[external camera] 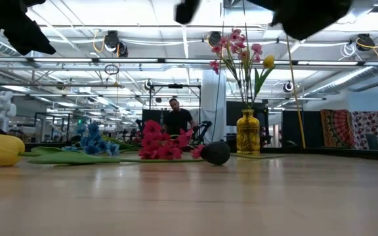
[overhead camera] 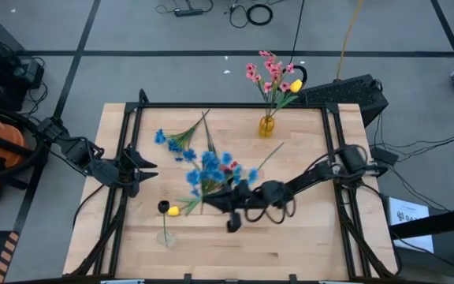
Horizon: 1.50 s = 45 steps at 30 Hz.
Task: Sort flowers into vase by color
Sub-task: Put the bottom blue flowers into the transparent vase
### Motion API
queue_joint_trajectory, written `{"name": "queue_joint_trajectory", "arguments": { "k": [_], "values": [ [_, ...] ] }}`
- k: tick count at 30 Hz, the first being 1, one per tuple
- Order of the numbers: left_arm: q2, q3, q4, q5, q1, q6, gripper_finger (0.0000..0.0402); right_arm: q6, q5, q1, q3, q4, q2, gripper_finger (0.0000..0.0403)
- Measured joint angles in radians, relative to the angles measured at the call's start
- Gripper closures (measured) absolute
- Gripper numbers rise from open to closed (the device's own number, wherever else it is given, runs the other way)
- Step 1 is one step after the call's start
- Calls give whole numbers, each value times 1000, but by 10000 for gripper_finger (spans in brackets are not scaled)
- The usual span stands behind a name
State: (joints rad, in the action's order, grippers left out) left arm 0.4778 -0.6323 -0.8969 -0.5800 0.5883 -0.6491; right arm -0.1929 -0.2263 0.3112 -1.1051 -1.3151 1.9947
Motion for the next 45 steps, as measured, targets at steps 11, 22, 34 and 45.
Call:
{"name": "queue_joint_trajectory", "arguments": {
  "k": [11, 22, 34, 45],
  "values": [
    [0, 0, 0, 3, 0, -3, 259, 48, 77, 5, -369, 134, 252, 402],
    [0, 0, -2, 22, 0, 1, 259, 54, 146, 5, -670, 255, 436, 402],
    [0, 0, -2, 60, 0, -1, 259, 21, 179, 5, -743, 504, 444, 402],
    [0, 0, -1, 94, 0, -3, 259, -5, 176, 5, -742, 556, 444, 387]
  ]
}}
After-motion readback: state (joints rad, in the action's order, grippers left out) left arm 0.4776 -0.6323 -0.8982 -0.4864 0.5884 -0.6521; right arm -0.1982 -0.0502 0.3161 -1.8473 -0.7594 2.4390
